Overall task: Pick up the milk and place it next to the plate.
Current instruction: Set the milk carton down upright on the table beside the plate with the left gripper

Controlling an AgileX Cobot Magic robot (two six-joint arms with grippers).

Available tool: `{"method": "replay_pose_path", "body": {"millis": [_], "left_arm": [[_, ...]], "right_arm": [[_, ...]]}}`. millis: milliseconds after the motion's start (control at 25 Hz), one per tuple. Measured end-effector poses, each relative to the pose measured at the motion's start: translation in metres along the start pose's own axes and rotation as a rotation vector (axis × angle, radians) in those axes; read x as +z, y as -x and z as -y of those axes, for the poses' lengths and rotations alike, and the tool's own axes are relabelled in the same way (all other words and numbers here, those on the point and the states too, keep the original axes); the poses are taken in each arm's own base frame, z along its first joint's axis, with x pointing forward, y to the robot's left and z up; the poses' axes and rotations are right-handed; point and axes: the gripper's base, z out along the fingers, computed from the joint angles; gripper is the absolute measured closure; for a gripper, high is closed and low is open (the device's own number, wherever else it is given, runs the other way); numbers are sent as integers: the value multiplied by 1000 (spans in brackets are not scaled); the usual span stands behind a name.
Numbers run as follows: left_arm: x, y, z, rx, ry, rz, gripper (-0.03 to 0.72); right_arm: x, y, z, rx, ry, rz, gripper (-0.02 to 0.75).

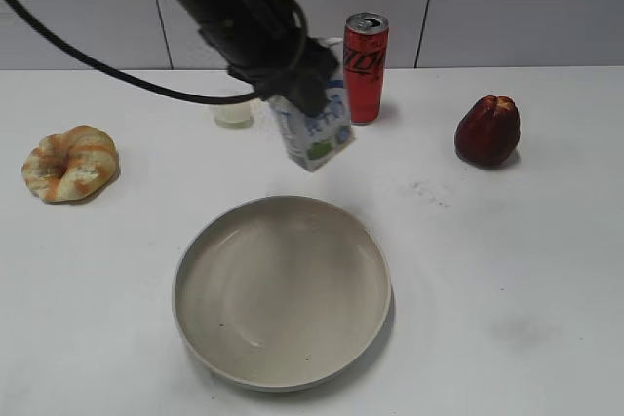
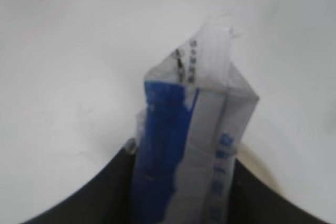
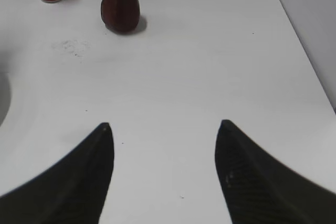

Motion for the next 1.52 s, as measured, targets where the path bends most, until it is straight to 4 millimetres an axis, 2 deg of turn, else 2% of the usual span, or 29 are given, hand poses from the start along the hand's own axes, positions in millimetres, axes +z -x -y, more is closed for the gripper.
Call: {"method": "replay_pose_path", "body": {"millis": [120,240,320,560,840,1200,1520], "left_arm": [[10,2,38,-64,-40,36,394],[21,-1,61,-157,-68,23,394],[30,-4,68,-254,-78,3,394],[60,-12,65,-511,-78,-67,394],[76,-16,63,-662,-83,-102,394],[89,-22,61,-679,-51,-123,394],[99,-28,72,-641,-2,-133,394]], "right_arm": [[0,0,0,0,0,0,274],[0,0,0,0,0,0,274],[0,0,0,0,0,0,274],[0,0,0,0,0,0,274],[0,0,0,0,0,0,274],[0,0,0,0,0,0,274],[0,0,0,0,0,0,274]]}}
